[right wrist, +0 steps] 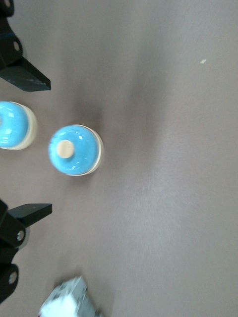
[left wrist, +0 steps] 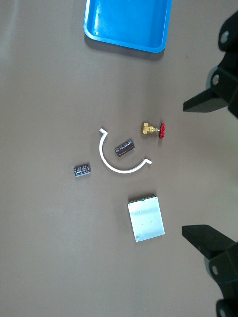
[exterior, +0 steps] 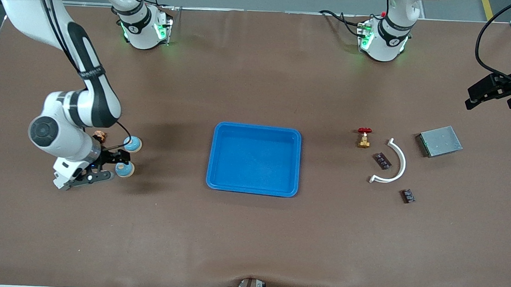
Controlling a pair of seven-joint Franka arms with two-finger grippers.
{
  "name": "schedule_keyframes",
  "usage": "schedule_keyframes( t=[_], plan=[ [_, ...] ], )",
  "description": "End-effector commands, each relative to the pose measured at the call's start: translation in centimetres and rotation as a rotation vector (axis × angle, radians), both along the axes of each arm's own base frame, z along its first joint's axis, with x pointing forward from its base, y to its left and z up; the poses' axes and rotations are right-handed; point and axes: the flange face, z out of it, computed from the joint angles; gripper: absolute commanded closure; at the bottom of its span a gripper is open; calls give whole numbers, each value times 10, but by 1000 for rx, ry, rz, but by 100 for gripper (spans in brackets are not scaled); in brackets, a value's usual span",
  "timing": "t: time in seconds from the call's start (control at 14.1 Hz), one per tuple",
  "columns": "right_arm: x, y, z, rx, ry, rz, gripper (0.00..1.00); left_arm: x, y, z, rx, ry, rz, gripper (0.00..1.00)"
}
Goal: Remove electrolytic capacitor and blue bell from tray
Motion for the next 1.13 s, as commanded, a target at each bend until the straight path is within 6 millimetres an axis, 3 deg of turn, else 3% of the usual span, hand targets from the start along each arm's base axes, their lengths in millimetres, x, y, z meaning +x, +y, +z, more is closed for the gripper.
schedule_keyframes(
  t=[0.0, 0.21, 0.42, 0.57, 1.06],
  plan=[
    [2, -11, 41, 36, 14, -54, 0, -6, 0, 6, -10, 15, -25, 0],
    [7, -32, 81, 69, 47, -113, 0, -6, -2, 8, -11, 12, -28, 0],
    [-5, -41, 136, 66, 27, -179, 0, -5, -2, 8, -12, 10, -30, 0],
    [-16, -40, 174, 57, 17, -239, 0, -5, -1, 7, -11, 15, -28, 0],
    [-43, -31, 276, 41, 2, -282, 0, -4, -7, 7, 1, 13, -39, 0]
  ],
)
